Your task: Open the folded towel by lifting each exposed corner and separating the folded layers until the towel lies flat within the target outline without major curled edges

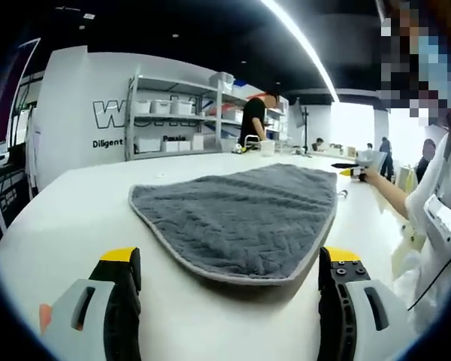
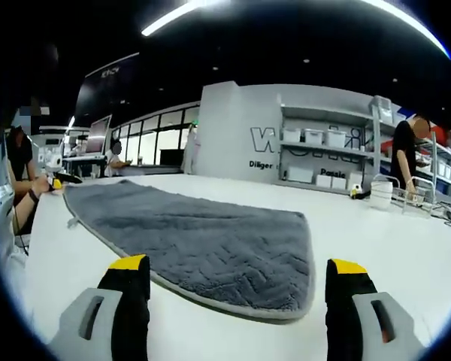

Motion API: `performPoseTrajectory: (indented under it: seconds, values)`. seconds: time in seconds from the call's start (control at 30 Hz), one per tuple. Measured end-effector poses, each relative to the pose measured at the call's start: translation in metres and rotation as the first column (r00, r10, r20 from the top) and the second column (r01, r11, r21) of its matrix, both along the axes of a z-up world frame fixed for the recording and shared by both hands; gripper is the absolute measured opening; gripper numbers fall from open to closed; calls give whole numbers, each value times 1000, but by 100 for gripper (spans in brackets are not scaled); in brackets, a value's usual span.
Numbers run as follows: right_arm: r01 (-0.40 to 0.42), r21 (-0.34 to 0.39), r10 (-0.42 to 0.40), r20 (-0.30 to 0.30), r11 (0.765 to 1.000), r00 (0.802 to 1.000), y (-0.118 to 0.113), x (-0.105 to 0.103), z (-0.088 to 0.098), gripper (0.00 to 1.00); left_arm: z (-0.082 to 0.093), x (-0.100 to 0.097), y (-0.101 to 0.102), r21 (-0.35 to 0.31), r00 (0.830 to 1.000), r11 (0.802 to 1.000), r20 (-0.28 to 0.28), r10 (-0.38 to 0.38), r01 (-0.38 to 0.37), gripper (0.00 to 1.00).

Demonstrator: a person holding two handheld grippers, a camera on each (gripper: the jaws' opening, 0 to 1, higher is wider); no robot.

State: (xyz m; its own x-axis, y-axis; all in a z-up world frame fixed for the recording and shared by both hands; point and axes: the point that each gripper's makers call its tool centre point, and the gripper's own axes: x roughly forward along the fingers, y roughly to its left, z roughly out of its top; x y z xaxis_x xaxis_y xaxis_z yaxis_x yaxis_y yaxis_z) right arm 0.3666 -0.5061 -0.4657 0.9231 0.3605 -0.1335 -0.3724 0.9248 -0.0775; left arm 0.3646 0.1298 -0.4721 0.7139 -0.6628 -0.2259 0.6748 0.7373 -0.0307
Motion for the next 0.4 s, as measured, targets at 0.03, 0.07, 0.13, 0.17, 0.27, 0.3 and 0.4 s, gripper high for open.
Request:
performPoseTrajectory:
  seconds: [0.03,0.07,0.13,0.17,0.27,0.3,0.4]
  values:
    - [2,3,-2,-3,1000,1000,0,0,0,99,0,0,-1,-1,1000,1000,2,-4,4,97]
    - [4,4,-4,-4,1000,1000,0,0,0,99,1,0,-1,-2,1000,1000,2,-7,7,97]
    - [10,0,-10,-6,1000,1000,0,1,-1,99,0,1,0,-5,1000,1000,-4,-3,3,97]
    - [12,-3,-12,-6,1000,1000,0,1,-1,99,0,1,2,-5,1000,1000,-7,3,-3,97]
    - [14,-1,-14,-3,1000,1000,3,2,0,99,3,3,5,-23,1000,1000,-5,6,-6,97]
    - [12,-2,-12,-3,1000,1000,3,2,0,99,4,3,4,-31,1000,1000,-5,1,-1,97]
    - [1,-1,-1,-4,1000,1000,4,2,0,99,4,3,3,-35,1000,999,-6,-2,2,97]
